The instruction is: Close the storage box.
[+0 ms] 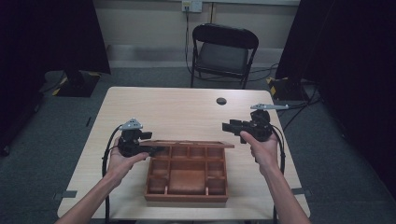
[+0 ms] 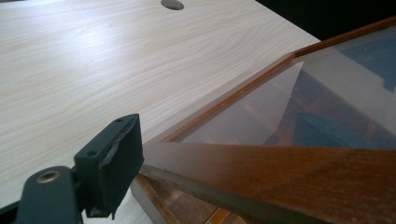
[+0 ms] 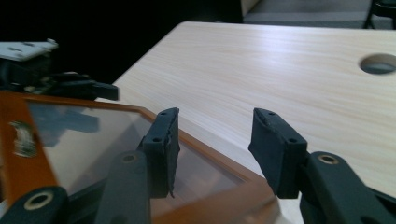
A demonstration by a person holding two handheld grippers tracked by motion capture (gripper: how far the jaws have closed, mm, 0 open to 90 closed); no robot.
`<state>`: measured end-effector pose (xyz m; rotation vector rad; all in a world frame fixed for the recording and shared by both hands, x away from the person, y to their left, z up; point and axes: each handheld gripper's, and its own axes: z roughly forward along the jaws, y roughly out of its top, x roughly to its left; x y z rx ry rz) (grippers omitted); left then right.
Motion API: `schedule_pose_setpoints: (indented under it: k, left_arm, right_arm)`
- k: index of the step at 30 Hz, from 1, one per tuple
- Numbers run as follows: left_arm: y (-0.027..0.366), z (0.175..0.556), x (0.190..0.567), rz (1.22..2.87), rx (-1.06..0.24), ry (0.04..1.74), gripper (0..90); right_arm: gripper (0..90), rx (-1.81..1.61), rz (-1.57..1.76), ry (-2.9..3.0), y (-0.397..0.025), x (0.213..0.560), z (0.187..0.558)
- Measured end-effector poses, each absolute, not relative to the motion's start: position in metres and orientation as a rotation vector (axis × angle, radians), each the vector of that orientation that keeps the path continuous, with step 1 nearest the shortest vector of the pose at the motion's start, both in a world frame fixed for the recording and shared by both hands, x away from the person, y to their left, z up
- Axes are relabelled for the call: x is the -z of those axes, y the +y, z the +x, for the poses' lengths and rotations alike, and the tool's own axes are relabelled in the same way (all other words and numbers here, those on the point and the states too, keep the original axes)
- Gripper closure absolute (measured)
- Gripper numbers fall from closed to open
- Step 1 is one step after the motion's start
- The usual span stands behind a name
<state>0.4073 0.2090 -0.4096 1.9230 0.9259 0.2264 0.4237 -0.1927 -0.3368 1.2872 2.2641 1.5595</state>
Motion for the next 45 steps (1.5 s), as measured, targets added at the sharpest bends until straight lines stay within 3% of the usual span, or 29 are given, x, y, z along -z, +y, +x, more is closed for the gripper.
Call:
schedule_pose_setpoints:
  k: [13,20,26,45]
  left_arm:
    - [0.211,0.404,0.412,1.923,-0.230,0.918,15.7]
    - [0.211,0.401,0.415,1.914,-0.231,0.919,15.9]
    - [0.211,0.400,0.415,1.916,-0.232,0.917,15.9]
    - [0.212,0.401,0.418,1.931,-0.221,0.918,15.9]
  right_arm:
    - [62.2,-1.609,0.998,2.491,-0.127,0.301,0.403]
    - [69.6,-1.631,0.886,2.607,-0.102,0.299,0.395]
    - [75.4,-1.589,0.858,2.705,-0.094,0.308,0.394]
    - [82.2,-1.594,0.883,2.788,-0.093,0.320,0.397]
